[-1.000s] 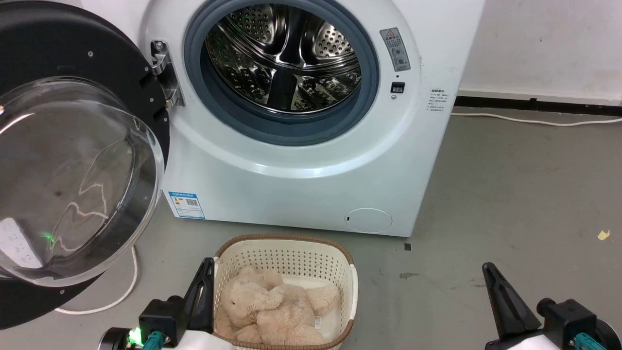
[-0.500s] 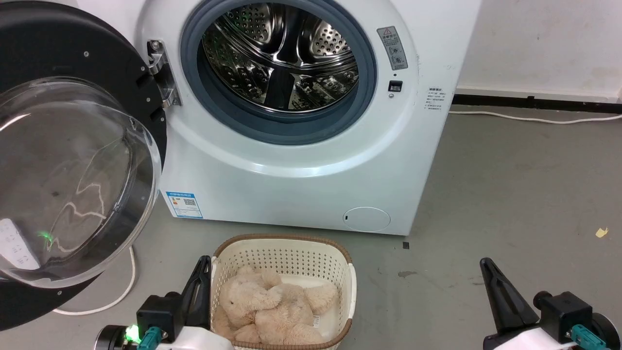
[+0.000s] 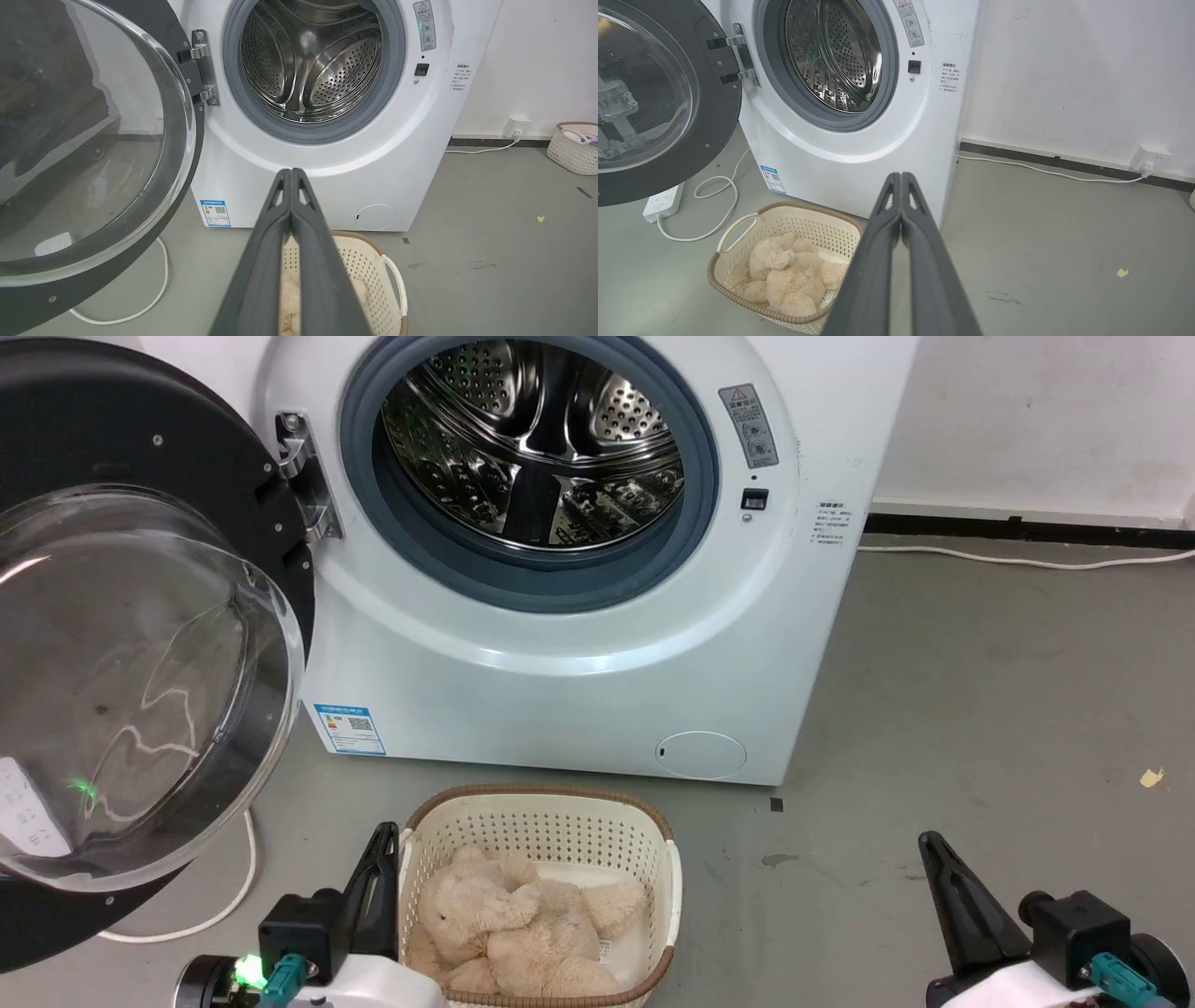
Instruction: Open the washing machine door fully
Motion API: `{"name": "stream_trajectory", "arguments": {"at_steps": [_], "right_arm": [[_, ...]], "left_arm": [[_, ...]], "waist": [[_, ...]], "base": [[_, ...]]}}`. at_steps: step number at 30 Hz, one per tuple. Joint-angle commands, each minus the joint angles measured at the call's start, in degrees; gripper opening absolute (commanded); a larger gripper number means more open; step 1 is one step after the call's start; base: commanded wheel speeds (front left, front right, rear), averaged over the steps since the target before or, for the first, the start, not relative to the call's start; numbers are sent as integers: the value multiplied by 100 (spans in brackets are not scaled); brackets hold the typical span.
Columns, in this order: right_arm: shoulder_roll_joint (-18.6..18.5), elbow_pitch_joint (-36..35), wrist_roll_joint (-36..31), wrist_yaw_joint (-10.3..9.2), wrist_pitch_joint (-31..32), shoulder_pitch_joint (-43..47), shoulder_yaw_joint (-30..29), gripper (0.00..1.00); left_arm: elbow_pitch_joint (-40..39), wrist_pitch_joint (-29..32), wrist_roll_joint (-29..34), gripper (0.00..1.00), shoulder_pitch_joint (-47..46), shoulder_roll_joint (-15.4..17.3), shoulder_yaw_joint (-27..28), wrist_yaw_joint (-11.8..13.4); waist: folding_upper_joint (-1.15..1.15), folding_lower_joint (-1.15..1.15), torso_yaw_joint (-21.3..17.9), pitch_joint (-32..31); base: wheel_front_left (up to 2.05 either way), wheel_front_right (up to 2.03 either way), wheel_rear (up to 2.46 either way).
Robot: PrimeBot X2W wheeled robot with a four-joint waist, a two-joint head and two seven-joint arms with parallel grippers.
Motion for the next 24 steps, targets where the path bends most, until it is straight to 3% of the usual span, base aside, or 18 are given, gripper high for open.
{"name": "stream_trajectory", "arguments": {"at_steps": [1,24], "right_arm": [[17,-34,-48,-3,29,-131,10,0],[22,-61,-142,-4,284,-261,35,0]], "left_arm": [[-25,33,57,0,-96,-20,45,-33],[-79,303,365,0,-147,-193,374,-225]], "waist": [[0,0,-2,1],[0,0,-61,28]], "base": [[0,0,0],[0,0,0]]}}
